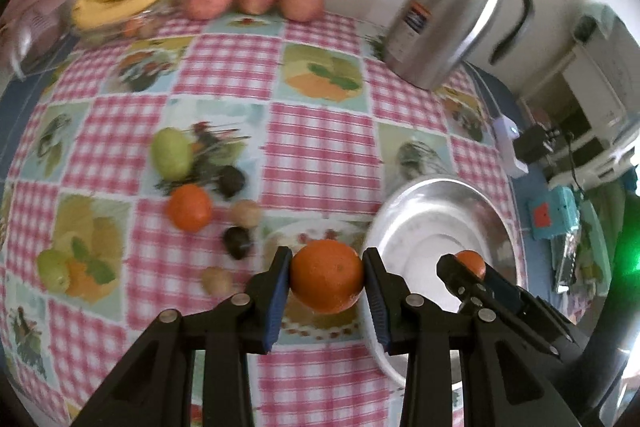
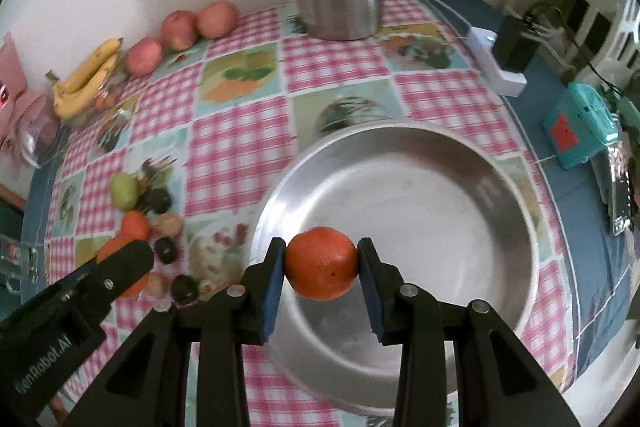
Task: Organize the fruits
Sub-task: 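Carry both held oranges over the steel plate with both tools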
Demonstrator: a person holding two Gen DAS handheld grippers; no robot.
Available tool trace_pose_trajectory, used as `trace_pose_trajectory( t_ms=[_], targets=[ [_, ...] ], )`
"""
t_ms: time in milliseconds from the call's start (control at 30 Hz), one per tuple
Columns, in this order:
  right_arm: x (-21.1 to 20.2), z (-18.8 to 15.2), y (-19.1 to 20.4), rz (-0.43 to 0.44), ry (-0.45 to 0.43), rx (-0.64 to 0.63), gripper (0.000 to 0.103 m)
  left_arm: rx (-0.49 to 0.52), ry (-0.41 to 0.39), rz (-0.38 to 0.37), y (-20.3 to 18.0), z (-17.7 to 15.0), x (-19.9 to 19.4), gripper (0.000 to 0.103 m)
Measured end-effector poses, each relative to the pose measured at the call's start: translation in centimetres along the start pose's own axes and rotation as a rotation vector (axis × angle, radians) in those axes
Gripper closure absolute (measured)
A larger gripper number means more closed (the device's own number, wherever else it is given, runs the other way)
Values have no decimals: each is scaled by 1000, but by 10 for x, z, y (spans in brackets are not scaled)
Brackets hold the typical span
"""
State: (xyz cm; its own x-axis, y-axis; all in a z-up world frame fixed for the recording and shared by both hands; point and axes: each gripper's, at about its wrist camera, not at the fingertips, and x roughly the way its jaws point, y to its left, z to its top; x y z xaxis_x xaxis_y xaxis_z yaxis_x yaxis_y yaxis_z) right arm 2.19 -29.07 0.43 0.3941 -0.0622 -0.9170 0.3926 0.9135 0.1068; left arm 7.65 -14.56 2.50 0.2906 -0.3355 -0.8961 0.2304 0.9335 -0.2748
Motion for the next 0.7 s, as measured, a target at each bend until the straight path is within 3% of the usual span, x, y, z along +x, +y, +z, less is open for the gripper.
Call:
trace_pose_trajectory(
  t_ms=[333, 700],
  targets=[
    [4, -2, -40, -69, 7, 76, 65, 132, 30, -1, -48, -14, 24, 64],
    [20, -16, -68, -92, 69, 140, 65, 171, 94, -19, -61, -28, 47, 64]
  ],
)
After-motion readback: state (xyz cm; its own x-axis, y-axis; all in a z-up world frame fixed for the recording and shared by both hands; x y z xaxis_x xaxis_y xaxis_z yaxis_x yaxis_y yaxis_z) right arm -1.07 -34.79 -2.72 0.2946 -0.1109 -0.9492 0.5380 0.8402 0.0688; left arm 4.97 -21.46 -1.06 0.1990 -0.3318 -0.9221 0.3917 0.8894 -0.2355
